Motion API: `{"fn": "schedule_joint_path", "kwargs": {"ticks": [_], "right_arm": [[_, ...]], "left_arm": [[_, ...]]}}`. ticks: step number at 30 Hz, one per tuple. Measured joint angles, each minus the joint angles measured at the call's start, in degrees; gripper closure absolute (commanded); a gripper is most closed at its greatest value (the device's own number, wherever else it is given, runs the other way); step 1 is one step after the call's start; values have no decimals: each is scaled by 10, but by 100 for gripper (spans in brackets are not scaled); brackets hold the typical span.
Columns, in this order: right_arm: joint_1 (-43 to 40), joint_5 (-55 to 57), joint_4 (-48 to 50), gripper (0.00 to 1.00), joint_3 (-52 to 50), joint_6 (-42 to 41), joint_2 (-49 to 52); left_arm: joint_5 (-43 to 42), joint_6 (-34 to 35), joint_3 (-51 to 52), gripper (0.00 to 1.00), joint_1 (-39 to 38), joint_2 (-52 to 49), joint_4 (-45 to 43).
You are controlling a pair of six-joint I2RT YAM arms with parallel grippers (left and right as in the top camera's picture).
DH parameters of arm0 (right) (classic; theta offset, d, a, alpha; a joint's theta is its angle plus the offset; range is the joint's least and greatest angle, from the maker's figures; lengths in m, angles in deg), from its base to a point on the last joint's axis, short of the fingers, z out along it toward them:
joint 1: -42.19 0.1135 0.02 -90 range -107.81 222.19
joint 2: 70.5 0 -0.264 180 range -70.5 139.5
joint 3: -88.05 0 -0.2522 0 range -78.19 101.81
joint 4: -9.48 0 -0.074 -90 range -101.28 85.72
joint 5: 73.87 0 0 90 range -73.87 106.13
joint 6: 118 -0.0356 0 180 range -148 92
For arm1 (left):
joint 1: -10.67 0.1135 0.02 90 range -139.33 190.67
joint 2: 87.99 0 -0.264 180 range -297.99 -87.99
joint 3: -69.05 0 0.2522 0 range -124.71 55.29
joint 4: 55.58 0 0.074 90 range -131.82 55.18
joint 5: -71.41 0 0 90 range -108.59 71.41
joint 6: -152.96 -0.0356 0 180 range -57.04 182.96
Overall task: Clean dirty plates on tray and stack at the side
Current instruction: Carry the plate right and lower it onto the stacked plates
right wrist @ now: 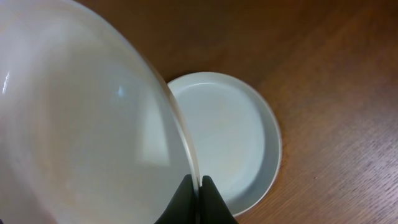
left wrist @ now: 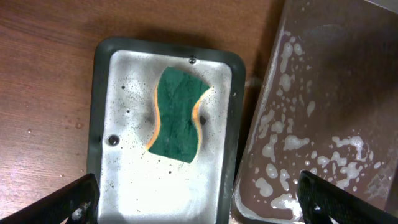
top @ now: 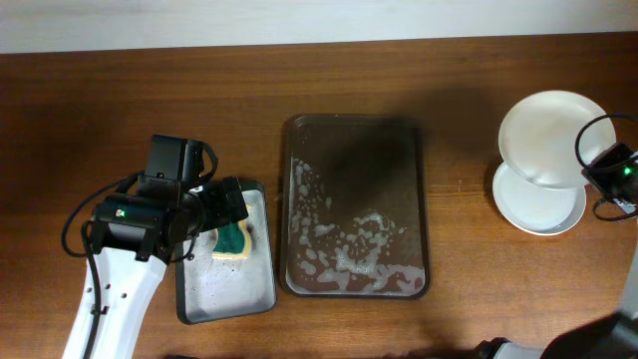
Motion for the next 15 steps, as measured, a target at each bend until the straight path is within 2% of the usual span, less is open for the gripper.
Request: {"fn": "schedule_joint_path", "kwargs": {"ticks": [5, 8, 9, 10, 12, 15], "right_arm": [[-14, 43, 9, 96, 0, -15, 125], [-14, 50, 7, 96, 0, -16, 153], [-14, 50, 0, 81, 1, -17, 153], [-14, 52, -12, 57, 1, -17, 153], [-14, 58, -40, 51, 1, -19, 153], [-14, 33, -77, 50, 5, -18, 145]], "left_arm": [[0, 0, 0, 1, 0, 0, 0], [0, 0, 0, 0, 0, 0, 0], [0, 0, 0, 0, 0, 0, 0], [0, 0, 0, 0, 0, 0, 0], [0, 0, 0, 0, 0, 0, 0], [0, 0, 0, 0, 0, 0, 0]]}}
